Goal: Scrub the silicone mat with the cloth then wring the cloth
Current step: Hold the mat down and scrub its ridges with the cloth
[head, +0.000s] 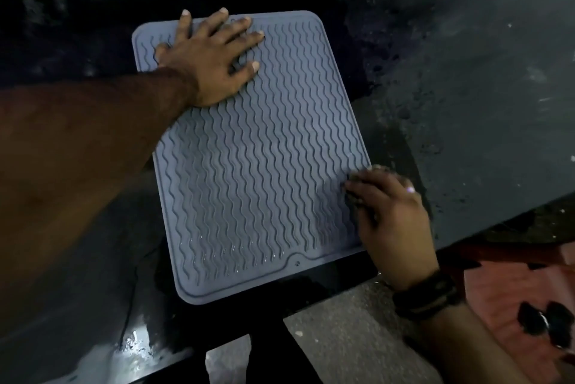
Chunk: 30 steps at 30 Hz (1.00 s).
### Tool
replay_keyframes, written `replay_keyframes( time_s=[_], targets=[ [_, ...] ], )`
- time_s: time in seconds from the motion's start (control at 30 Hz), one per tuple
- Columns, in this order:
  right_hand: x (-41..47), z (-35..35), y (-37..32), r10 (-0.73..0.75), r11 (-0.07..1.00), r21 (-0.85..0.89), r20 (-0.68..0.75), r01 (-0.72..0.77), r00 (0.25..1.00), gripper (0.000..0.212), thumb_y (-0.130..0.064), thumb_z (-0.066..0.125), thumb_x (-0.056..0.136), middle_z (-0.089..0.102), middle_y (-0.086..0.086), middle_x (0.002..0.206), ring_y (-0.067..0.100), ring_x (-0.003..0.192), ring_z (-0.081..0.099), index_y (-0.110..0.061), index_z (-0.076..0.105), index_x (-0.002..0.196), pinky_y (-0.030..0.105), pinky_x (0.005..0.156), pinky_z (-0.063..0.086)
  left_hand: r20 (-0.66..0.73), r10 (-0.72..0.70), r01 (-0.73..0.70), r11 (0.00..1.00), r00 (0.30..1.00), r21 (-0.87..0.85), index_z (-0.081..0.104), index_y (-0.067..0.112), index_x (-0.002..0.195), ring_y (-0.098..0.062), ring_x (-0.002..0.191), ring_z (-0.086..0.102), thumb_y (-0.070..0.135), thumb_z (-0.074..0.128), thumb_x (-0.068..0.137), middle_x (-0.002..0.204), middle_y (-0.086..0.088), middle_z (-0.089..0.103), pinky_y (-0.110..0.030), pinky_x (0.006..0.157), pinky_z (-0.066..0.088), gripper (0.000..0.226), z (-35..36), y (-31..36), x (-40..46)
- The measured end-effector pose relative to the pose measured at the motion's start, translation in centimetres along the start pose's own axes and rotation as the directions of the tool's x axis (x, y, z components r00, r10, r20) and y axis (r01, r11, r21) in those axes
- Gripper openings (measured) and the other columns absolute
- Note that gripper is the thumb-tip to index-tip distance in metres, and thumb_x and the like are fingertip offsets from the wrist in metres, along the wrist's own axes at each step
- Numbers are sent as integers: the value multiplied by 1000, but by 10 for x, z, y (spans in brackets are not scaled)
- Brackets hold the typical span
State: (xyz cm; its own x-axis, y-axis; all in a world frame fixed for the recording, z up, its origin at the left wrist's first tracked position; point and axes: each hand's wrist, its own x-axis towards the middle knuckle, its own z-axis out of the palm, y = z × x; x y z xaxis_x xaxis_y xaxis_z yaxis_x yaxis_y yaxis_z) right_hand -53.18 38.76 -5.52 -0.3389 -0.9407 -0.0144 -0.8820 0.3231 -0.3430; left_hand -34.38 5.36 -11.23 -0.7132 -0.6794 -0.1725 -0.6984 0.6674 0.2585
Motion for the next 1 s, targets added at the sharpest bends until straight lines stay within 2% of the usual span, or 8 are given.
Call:
replay_keyframes(
  time_s=[0.13, 0.27, 0.4, 0.5, 0.63, 0.73, 0.87, 1.0],
  targets=[
    [-33, -5, 4, 35, 999, 42, 0, -35, 999, 31, 3, 71, 71, 70, 2, 111, 26, 106, 60, -15, 77, 96, 47, 86, 52, -3, -5, 5, 1000, 1000, -8, 1, 58, 168, -14, 168, -10, 100, -8, 80, 181, 24, -4, -84, 122, 4, 97, 1, 1, -1],
    [2, -6, 1, 27, 999, 49, -67, -23, 997, 37, 2, 66, 75, 67, 2, 118, 26, 107, 60, -15, 74, 107, 44, 90, 51, -1, -12, 12, 1000, 1000, -1, -1, 59, 167, -14, 168, -10, 98, -5, 83, 181, 23, -4, -86, 120, 5, 93, 2, 0, 0],
    [28, 3, -8, 3, 1000, 23, -26, -3, 1000, 35, 0, 64, 78, 66, 7, 121, 26, 114, 56, -13, 73, 110, 45, 97, 48, 0, -1, 1, 1000, 1000, -8, -1, 59, 166, -14, 168, -9, 102, -10, 76, 180, 24, -4, -87, 119, 6, 100, 2, 0, 0],
    [0, 2, -1, 20, 1000, 22, -29, -19, 999, 31, -3, 69, 78, 66, 2, 119, 21, 114, 54, -16, 75, 106, 46, 94, 48, 1, -6, 6, 1000, 1000, -9, -1, 60, 166, -15, 168, -10, 102, -8, 78, 180, 24, -4, -87, 119, 6, 98, 2, -2, 0],
    [-49, -2, 2, 113, 993, 20, 1, -113, 994, 35, 1, 74, 72, 68, -1, 116, 25, 113, 57, -17, 76, 102, 47, 92, 50, 3, 4, -3, 1000, 1000, -16, 0, 59, 167, -16, 168, -10, 102, -9, 78, 181, 23, -5, -87, 119, 6, 99, 1, -2, 1],
    [-50, -7, 1, 122, 992, 41, -8, -122, 993, 38, 5, 74, 69, 70, -1, 111, 25, 107, 59, -17, 77, 99, 43, 92, 52, -8, 11, -11, 1000, 1000, -8, -1, 58, 167, -16, 168, -9, 101, -9, 79, 181, 23, -4, -86, 120, 6, 98, 3, -2, 0],
    [-6, -8, -8, 78, 995, 57, -17, -77, 997, 40, 2, 67, 76, 65, 2, 120, 25, 110, 57, -16, 73, 111, 43, 92, 50, -8, 8, -8, 1000, 1000, -6, 0, 57, 168, -17, 168, -9, 101, -11, 78, 181, 22, -4, -86, 120, 6, 101, 3, -3, 0],
    [1, 2, -15, 73, 997, 3, 55, -73, 996, 38, -4, 64, 81, 61, 2, 128, 28, 121, 50, -19, 70, 116, 46, 99, 45, 7, 4, -4, 1000, 1000, -16, -1, 59, 167, -21, 169, -10, 103, -9, 76, 181, 21, -4, -88, 118, 8, 101, 3, -2, 2]
  ],
)
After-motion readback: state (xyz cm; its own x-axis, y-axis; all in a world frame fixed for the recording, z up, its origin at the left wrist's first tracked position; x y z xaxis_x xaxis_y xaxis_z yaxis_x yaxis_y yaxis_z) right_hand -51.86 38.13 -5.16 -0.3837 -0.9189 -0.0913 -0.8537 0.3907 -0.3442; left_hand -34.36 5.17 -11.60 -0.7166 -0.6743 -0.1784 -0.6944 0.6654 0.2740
